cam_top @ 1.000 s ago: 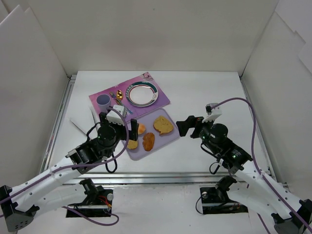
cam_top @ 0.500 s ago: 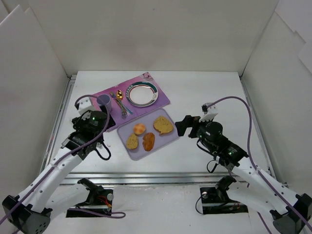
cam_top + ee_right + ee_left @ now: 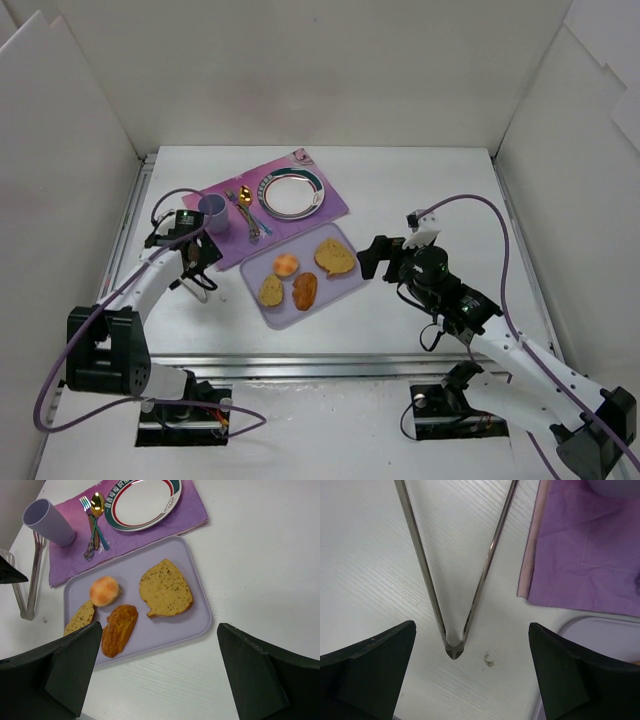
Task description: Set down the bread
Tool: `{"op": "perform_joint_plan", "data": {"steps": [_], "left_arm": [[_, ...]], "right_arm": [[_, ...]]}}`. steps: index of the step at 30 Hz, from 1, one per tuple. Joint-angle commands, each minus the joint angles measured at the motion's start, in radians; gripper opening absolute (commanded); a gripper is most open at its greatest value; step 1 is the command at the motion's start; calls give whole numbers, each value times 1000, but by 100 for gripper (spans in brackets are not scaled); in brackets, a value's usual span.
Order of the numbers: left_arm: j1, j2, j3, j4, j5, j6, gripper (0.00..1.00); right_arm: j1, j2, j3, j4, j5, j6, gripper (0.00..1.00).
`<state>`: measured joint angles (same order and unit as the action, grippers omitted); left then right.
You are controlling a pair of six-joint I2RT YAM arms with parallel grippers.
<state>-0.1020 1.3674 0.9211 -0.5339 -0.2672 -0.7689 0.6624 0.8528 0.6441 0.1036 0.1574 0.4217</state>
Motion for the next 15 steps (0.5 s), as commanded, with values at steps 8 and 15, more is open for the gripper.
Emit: {"op": "perform_joint_plan", "data": {"steps": [8,15], "left_arm": [[119,110,105,67,52,103,91],[165,147,82,121,106,138,93]], "right_arm": [[5,-6,60,39,22,8,98],[6,3,62,39,10,12,98]]}}
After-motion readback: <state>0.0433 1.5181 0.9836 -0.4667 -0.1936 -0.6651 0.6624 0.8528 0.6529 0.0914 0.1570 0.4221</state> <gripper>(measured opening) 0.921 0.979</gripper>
